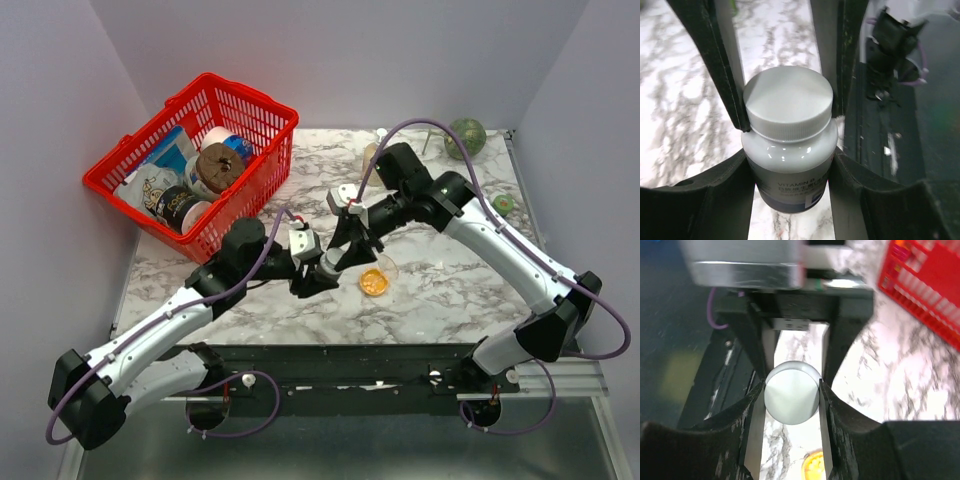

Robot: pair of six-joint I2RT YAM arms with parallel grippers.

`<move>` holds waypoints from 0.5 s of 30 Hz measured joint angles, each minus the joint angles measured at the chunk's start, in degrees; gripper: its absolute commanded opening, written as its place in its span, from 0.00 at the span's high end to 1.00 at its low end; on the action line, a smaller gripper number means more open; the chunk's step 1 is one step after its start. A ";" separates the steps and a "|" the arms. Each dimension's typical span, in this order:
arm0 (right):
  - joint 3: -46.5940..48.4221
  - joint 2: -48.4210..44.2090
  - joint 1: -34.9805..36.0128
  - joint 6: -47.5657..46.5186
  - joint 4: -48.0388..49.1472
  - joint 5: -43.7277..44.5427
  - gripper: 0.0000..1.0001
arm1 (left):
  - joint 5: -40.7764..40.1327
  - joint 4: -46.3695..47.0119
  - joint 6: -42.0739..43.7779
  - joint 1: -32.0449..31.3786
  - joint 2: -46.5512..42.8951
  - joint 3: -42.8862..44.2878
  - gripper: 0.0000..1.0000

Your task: Sort the pills into containers

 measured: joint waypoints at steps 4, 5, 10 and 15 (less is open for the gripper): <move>-6.03 -2.64 0.22 18.88 14.10 9.14 0.78 | -12.66 4.35 -2.23 -2.47 -1.44 -3.17 1.00; -7.80 -3.28 0.22 23.04 17.66 11.08 0.71 | -16.44 5.70 -3.15 -3.19 -1.20 -3.78 1.00; -10.19 -3.15 -0.66 32.79 25.62 13.77 0.02 | -22.84 10.32 -4.92 -3.85 1.79 -4.11 1.00; -8.09 -3.15 -2.45 28.79 23.41 8.24 0.00 | -17.62 13.05 -3.61 -3.39 0.96 -4.11 1.00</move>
